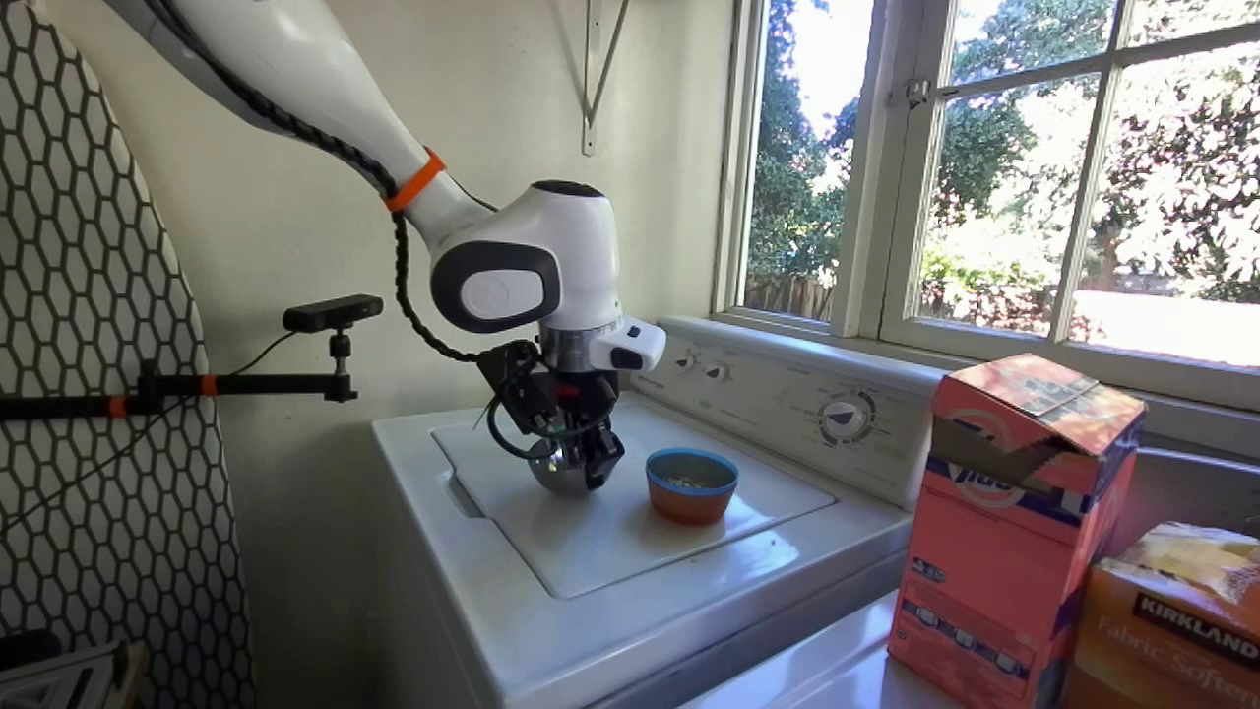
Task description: Move the object from the silver bowl into the orange and light blue bowl
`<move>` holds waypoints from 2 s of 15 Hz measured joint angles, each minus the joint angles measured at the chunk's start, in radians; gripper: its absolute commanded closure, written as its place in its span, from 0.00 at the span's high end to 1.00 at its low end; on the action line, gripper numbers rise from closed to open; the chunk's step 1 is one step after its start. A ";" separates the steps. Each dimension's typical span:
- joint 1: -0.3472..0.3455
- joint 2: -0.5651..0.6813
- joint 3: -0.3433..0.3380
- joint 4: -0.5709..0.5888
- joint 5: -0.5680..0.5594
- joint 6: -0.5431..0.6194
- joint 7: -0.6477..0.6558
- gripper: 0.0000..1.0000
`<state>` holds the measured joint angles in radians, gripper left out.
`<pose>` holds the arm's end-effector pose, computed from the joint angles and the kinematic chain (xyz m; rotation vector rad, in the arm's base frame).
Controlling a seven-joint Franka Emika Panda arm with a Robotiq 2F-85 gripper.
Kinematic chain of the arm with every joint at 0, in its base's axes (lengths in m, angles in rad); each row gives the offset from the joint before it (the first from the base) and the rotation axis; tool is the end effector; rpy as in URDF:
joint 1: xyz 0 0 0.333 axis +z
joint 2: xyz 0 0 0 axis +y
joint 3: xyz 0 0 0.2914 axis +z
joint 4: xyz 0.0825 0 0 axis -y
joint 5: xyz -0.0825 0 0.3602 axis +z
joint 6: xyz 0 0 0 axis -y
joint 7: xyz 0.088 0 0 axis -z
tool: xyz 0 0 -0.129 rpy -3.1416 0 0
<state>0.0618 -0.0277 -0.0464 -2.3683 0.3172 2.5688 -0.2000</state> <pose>0.5052 0.0065 0.3292 -2.9390 0.0477 -0.3602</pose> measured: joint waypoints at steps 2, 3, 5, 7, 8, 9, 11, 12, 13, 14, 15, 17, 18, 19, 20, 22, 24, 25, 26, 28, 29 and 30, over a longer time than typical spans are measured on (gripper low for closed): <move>-0.003 0.000 0.004 0.006 -0.001 0.000 0.001 0.01; -0.005 -0.001 0.006 0.008 -0.001 0.003 0.001 0.01; -0.005 -0.001 0.011 0.007 0.010 0.054 -0.021 0.01; -0.004 -0.001 0.020 0.005 0.068 0.139 -0.083 0.01; -0.003 -0.001 0.026 0.005 0.105 0.186 -0.123 0.01; 0.002 -0.002 0.030 0.006 0.144 0.226 -0.167 0.01; 0.015 -0.004 0.038 0.013 0.232 0.281 -0.256 0.01; 0.022 -0.006 0.042 0.018 0.278 0.298 -0.299 0.01; 0.028 -0.008 0.045 0.025 0.326 0.306 -0.341 0.01; 0.034 -0.010 0.047 0.033 0.369 0.306 -0.376 0.01; 0.037 -0.011 0.047 0.040 0.406 0.306 -0.401 0.01; 0.036 -0.016 0.044 0.047 0.444 0.315 -0.412 0.01; 0.033 -0.019 0.040 0.048 0.450 0.322 -0.411 0.01; 0.028 -0.022 0.036 0.048 0.451 0.334 -0.408 0.04; 0.023 -0.025 0.031 0.048 0.452 0.338 -0.407 0.04; 0.017 -0.030 0.025 0.048 0.452 0.338 -0.407 0.04; 0.017 -0.031 0.025 0.048 0.452 0.338 -0.407 0.01; 0.017 -0.031 0.025 0.048 0.451 0.338 -0.407 0.01; 0.017 -0.030 0.023 0.048 0.451 0.344 -0.407 0.01; 0.007 -0.025 0.016 0.048 0.443 0.409 -0.405 0.01; -0.002 -0.021 0.011 0.048 0.438 0.451 -0.403 0.01; -0.013 -0.017 0.004 0.048 0.430 0.493 -0.401 0.01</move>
<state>0.0488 -0.0447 -0.0423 -2.3199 0.7477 3.0619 -0.6008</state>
